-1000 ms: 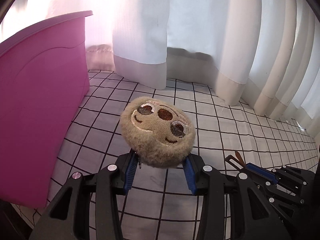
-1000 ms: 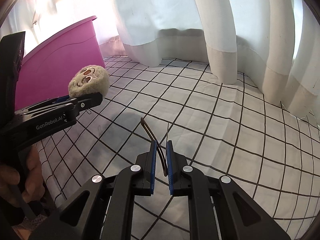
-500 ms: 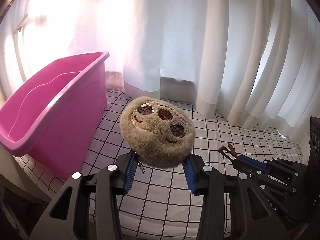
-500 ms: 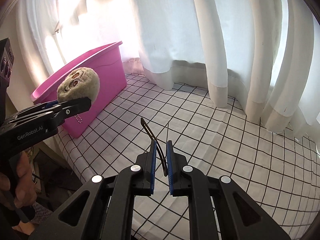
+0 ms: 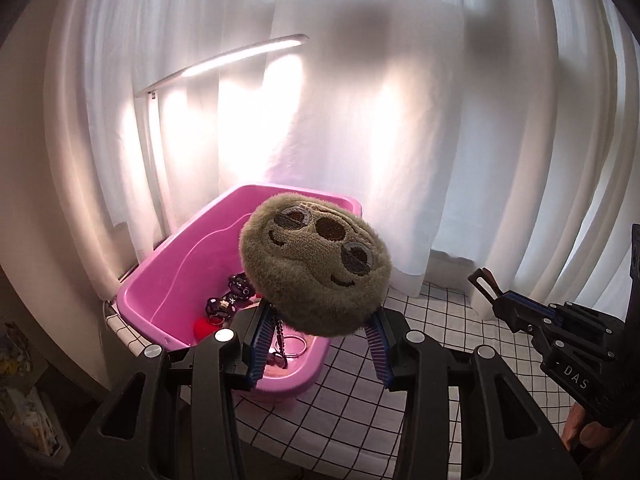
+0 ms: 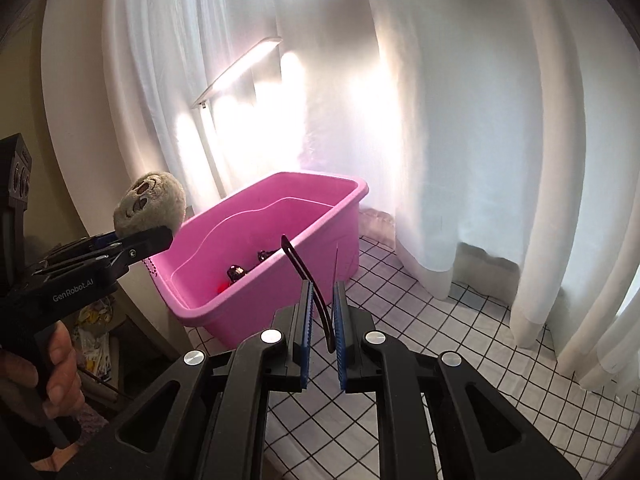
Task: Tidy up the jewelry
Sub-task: 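Carry the plush keychain in the left tool while the right tool carries the pins, then open the left tool over the tub while the right tool drops the pins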
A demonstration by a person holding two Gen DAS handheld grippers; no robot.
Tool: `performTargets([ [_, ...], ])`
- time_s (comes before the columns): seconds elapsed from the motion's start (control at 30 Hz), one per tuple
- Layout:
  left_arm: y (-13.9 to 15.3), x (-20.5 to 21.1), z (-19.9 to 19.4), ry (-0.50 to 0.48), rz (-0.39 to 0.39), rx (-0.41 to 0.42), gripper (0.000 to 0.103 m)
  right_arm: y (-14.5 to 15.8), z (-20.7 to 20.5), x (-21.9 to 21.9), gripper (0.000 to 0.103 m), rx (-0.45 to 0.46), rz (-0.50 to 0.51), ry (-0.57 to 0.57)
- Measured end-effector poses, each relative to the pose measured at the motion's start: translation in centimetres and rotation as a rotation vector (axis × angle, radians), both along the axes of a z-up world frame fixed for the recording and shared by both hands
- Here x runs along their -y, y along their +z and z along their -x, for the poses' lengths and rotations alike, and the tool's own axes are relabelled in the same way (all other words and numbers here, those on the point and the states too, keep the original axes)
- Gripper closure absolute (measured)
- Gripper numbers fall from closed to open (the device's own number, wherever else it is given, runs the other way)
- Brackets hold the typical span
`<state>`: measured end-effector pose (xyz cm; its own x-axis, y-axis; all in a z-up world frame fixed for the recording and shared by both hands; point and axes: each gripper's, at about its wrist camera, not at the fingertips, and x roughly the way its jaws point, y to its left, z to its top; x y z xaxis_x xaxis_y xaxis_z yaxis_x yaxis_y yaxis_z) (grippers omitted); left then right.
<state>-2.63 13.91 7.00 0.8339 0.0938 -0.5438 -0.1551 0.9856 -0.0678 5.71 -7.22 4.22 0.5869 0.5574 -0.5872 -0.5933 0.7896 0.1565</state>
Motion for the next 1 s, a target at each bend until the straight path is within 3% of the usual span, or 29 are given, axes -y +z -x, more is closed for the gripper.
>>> performTargets([
  [0.17,1.4,-5.7,-1.3,0.066,-0.022,0.015,0.062,1.8,-1.4,-6.8,0.093,0.033,-0.019,0.065],
  [0.37,0.2,-10.7,-4.2,0.098,0.0,-0.029,0.062,1.9,-4.6,-13.1,0.093,0.025,0.006,0.096],
  [0.6,-1.9,-13.3,-7.7,0.061,0.038,-0.086,0.061,-0.8,-8.8,-19.0,0.093,-0.039,0.089,0.105],
  [1.0,-7.1,-14.3,-13.1,0.003,0.088,-0.279,0.056,-6.4,-13.9,-21.9,0.093,-0.212,0.193,0.036],
])
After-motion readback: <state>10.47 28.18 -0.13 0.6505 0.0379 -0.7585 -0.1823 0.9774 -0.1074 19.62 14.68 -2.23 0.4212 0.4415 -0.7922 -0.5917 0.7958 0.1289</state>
